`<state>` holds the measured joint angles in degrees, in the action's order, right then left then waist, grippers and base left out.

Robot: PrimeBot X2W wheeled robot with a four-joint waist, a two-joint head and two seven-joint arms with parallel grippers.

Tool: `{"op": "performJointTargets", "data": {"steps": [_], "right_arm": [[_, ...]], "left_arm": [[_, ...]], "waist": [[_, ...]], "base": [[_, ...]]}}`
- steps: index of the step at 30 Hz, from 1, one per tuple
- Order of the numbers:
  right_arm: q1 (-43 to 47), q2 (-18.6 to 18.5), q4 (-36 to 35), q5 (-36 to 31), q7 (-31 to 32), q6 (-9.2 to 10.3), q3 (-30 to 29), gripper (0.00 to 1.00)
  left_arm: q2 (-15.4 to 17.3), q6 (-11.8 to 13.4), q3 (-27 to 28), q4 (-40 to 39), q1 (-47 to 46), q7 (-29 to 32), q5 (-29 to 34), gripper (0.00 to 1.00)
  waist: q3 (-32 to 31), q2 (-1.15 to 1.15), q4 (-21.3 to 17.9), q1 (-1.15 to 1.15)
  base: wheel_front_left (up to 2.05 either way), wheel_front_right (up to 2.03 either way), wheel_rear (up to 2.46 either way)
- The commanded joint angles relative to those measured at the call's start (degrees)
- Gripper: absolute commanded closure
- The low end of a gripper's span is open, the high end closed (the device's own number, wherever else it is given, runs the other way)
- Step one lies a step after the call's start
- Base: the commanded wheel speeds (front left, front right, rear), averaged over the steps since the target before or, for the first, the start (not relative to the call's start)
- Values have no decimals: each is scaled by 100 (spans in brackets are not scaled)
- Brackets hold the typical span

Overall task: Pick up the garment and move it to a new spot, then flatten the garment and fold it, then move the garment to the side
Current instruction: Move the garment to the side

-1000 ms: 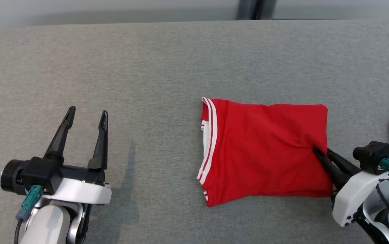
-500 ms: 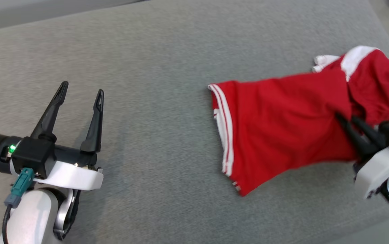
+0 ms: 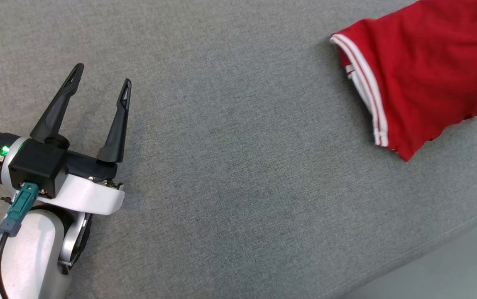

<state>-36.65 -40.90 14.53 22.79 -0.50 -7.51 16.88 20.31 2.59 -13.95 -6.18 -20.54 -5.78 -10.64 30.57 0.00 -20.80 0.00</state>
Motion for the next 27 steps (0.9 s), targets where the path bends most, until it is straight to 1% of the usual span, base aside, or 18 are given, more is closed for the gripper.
{"op": "performJointTargets", "data": {"steps": [1, 3, 5, 6, 7, 8, 11, 14, 18, 21, 23, 27], "right_arm": [[-172, -51, 170, 78, -134, 3, 69, 100], [-386, -93, 565, 150, -218, 3, 161, 100], [-590, -35, 914, 243, -353, 3, 306, 100], [-706, -13, 1109, 247, -413, 3, 361, 80], [-769, 1, 1347, 248, -443, 3, 393, 42], [-849, 38, 1553, 261, -505, 3, 413, 0], [-993, 201, 2118, 304, -690, 2, 411, 0], [-1052, 358, 2581, 384, -920, 3, 280, 0], [-942, 614, 2841, 545, -1288, 2, -20, 0], [-760, 859, 2692, 605, -1439, 2, -326, 0], [-576, 1024, 2469, 562, -1473, 2, -556, 0], [-29, 1430, 1645, 295, -1473, 2, -1142, 0]], "left_arm": [[35, -6, -3, -38, -104, 17, 31, 0], [53, -12, -21, -67, -148, 48, 43, 0], [57, -19, -43, -87, -170, 67, 50, 0], [61, -20, -49, -88, -172, 70, 51, 0], [62, -14, -51, -84, -182, 78, 51, 0], [58, -8, -60, -85, -202, 82, 50, 0], [26, 10, -93, -54, -241, 59, 42, 0], [-12, 42, -103, -1, -214, 6, 3, 0], [-50, 108, -71, 90, -86, -93, -81, 0], [-111, 205, -13, 169, 61, -177, -149, 0], [-166, 257, 19, 207, 154, -226, -215, 0], [-248, 370, 91, 269, 356, -349, -316, 0]], "waist": [[112, 0, -1, 0], [182, 0, 14, 0], [228, 0, 36, 0], [244, 0, 47, 0], [254, 0, 55, 0], [264, 0, 65, 0], [256, 0, 112, 0], [185, 0, 143, 0], [-14, 0, 189, 0], [-229, 0, 228, 0], [-384, 0, 268, 0], [-682, 0, 416, 0]], "base": [[0, 0, 0], [0, 0, 0], [0, 0, 0], [0, 0, 0], [0, 0, 0], [0, 0, 0], [0, 0, 0], [0, 0, 0], [0, 0, 0], [0, 0, 0], [0, 0, 0], [0, 0, 0]]}}
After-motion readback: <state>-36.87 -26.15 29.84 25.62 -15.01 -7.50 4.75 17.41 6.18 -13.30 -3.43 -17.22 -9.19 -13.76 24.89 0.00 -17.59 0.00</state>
